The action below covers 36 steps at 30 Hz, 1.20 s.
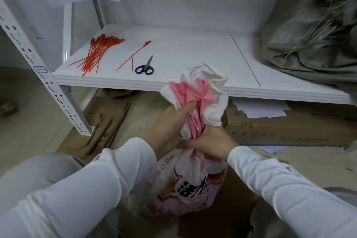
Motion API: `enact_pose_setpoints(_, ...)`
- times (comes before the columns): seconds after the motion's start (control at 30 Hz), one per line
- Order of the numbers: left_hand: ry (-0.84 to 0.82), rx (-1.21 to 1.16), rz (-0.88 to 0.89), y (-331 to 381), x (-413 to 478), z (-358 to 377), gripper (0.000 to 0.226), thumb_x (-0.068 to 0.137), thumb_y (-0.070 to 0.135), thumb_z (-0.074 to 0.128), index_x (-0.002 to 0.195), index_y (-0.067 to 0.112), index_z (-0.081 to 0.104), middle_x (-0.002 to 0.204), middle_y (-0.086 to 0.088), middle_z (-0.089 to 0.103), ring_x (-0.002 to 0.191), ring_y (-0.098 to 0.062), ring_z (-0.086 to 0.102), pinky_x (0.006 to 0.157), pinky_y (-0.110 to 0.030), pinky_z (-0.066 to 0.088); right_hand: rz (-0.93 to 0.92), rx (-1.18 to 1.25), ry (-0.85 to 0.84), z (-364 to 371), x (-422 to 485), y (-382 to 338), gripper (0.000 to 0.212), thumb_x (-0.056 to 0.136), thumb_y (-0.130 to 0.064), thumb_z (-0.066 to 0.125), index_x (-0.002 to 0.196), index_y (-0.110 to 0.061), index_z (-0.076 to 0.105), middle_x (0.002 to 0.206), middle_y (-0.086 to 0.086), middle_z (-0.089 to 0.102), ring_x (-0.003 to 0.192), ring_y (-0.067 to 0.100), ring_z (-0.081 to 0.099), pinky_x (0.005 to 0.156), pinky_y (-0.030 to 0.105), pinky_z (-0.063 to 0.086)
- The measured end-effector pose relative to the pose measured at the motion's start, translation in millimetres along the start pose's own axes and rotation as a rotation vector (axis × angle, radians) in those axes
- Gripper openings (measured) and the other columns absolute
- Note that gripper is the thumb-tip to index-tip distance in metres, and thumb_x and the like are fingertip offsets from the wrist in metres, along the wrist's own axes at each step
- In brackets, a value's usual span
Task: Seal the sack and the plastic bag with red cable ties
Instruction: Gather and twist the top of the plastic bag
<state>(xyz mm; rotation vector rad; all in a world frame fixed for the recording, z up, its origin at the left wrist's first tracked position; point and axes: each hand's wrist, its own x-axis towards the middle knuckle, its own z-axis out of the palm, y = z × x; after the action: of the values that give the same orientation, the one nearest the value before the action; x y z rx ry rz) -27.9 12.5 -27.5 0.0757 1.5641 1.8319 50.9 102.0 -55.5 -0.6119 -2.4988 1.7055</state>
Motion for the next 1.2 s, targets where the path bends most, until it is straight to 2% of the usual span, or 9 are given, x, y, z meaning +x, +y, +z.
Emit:
enact_pose_setpoints(0.17, -0.272, 0.056, 0.139, 5.7, -7.5, -2.4, 0.024, 0.089, 0.001, 0.06, 0.112, 0.002, 0.064, 0.104, -0.012, 0.072, 0.097, -0.023, 0.07, 0.087, -0.033, 0.056, 0.184, -0.036, 0.206, -6.3, 0.8, -1.4, 0.022, 0.07, -0.015, 0.081, 0.081, -0.024, 0.064, 0.082, -0.003, 0.066, 0.082, 0.017, 0.064, 0.071, 0.025, 0.051)
enact_pose_setpoints(0.3, -0.378, 0.441, 0.312, 25.5, -12.0, -11.1, 0.022, 0.079, -0.008, 0.064, 0.098, 0.001, 0.067, 0.09, -0.009, 0.073, 0.085, -0.019, 0.07, 0.07, -0.027, 0.058, 0.211, 0.113, 0.306, -11.7, 2.8, -6.6, 0.023, 0.076, -0.002, 0.072, 0.069, -0.019, 0.057, 0.066, -0.002, 0.055, 0.062, 0.013, 0.054, 0.049, 0.018, 0.039)
enact_pose_setpoints(0.43, -0.267, 0.82, 0.398, 36.4, 1.1, -29.7, 0.044, 0.065, 0.007, 0.081, 0.106, 0.012, 0.064, 0.101, -0.004, 0.067, 0.097, -0.021, 0.063, 0.083, -0.031, 0.054, 0.168, 0.233, 0.415, -18.6, 4.9, -15.1, 0.003, 0.073, 0.007, 0.067, 0.075, 0.007, 0.066, 0.067, 0.006, 0.059, 0.065, 0.018, 0.057, 0.057, 0.021, 0.045)
enact_pose_setpoints(0.53, -0.227, 0.995, 0.432, 29.5, 10.8, -40.0, 0.071, 0.056, 0.025, 0.091, 0.118, 0.022, 0.057, 0.109, 0.01, 0.06, 0.101, -0.006, 0.056, 0.087, -0.024, 0.049, 0.118, 0.225, 0.395, -25.6, 0.7, -24.0, 0.02, 0.072, 0.015, 0.062, 0.061, -0.002, 0.059, 0.046, -0.006, 0.053, 0.045, 0.003, 0.05, 0.041, 0.01, 0.037)
enact_pose_setpoints(0.67, -0.308, 1.104, 0.56, 17.6, 9.4, -39.4, 0.069, 0.052, 0.039, 0.092, 0.11, 0.033, 0.055, 0.104, 0.024, 0.056, 0.095, 0.01, 0.052, 0.084, -0.001, 0.038, 0.02, 0.228, 0.332, -28.2, -9.1, -35.9, 0.023, 0.069, 0.02, 0.057, 0.076, -0.001, 0.063, 0.06, 0.003, 0.057, 0.055, 0.007, 0.052, 0.045, 0.01, 0.04)
enact_pose_setpoints(0.77, -0.211, 1.258, 0.674, 14.3, 2.4, -32.1, 0.066, 0.051, 0.059, 0.085, 0.104, 0.045, 0.047, 0.1, 0.024, 0.05, 0.1, 0.007, 0.048, 0.093, -0.012, 0.038, -0.029, 0.231, 0.315, -30.6, -12.0, -42.0, 0.03, 0.068, 0.023, 0.058, 0.072, -0.006, 0.062, 0.047, -0.015, 0.058, 0.045, -0.008, 0.052, 0.044, 0.006, 0.04)
enact_pose_setpoints(0.9, -0.251, 1.128, 0.67, 7.4, -5.0, -23.5, 0.066, 0.053, 0.05, 0.088, 0.097, 0.05, 0.04, 0.093, 0.035, 0.044, 0.091, 0.034, 0.037, 0.08, 0.005, 0.032, -0.09, 0.252, 0.258, -32.2, -15.3, -47.0, 0.026, 0.072, 0.021, 0.062, 0.083, -0.003, 0.065, 0.054, -0.012, 0.063, 0.049, -0.008, 0.056, 0.048, 0.007, 0.044)
enact_pose_setpoints(1.13, -0.207, 0.891, 0.46, -2.5, -0.9, -19.4, 0.035, 0.051, 0.059, 0.082, 0.064, 0.036, 0.059, 0.068, 0.021, 0.061, 0.073, 0.004, 0.06, 0.074, -0.018, 0.046, -0.155, 0.234, 0.212, -28.0, -18.4, -52.0, 0.019, 0.076, 0.013, 0.066, 0.077, -0.005, 0.06, 0.044, -0.016, 0.056, 0.044, -0.005, 0.054, 0.042, 0.01, 0.04)
enact_pose_setpoints(1.2, -0.268, 0.792, 0.417, -2.4, -7.0, -16.2, 0.024, 0.064, 0.044, 0.083, 0.079, 0.037, 0.066, 0.081, 0.023, 0.067, 0.082, 0.009, 0.062, 0.077, -0.01, 0.045, -0.18, 0.227, 0.187, -28.3, -18.9, -53.9, 0.02, 0.076, 0.014, 0.064, 0.077, -0.004, 0.057, 0.043, -0.017, 0.056, 0.043, -0.006, 0.054, 0.042, 0.009, 0.039)
